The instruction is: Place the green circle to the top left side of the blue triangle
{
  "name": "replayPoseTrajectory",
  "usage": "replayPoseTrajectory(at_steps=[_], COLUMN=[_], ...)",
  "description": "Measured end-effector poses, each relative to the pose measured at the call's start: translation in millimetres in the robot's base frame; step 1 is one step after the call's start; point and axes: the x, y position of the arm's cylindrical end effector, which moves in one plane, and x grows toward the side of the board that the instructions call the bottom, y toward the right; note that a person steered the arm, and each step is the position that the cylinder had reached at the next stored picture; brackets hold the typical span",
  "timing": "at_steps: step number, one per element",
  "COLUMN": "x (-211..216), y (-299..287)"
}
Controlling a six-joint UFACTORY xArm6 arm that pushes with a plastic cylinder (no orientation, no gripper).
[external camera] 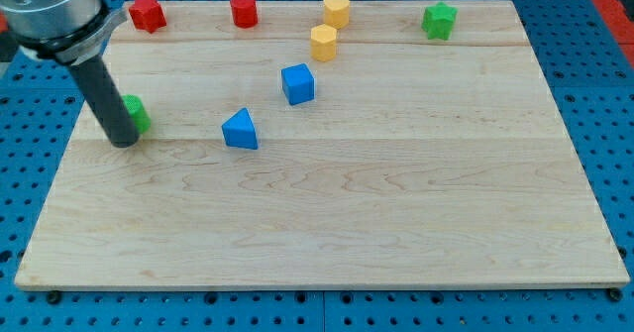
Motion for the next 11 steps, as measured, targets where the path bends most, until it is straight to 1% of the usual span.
replayPoseTrajectory(at_steps=[1,2,3,4,5,6,7,8,9,10,11], x=[-9.5,-10.0,-27.0,-41.0,-67.7,-78.5,-61.6,-38.6,-35.1,-46.5,-80.4], y=[-8.5,-65.4,-46.5,-0.9,38.8,28.1,11.0,32.9,102.2,150.6,146.0])
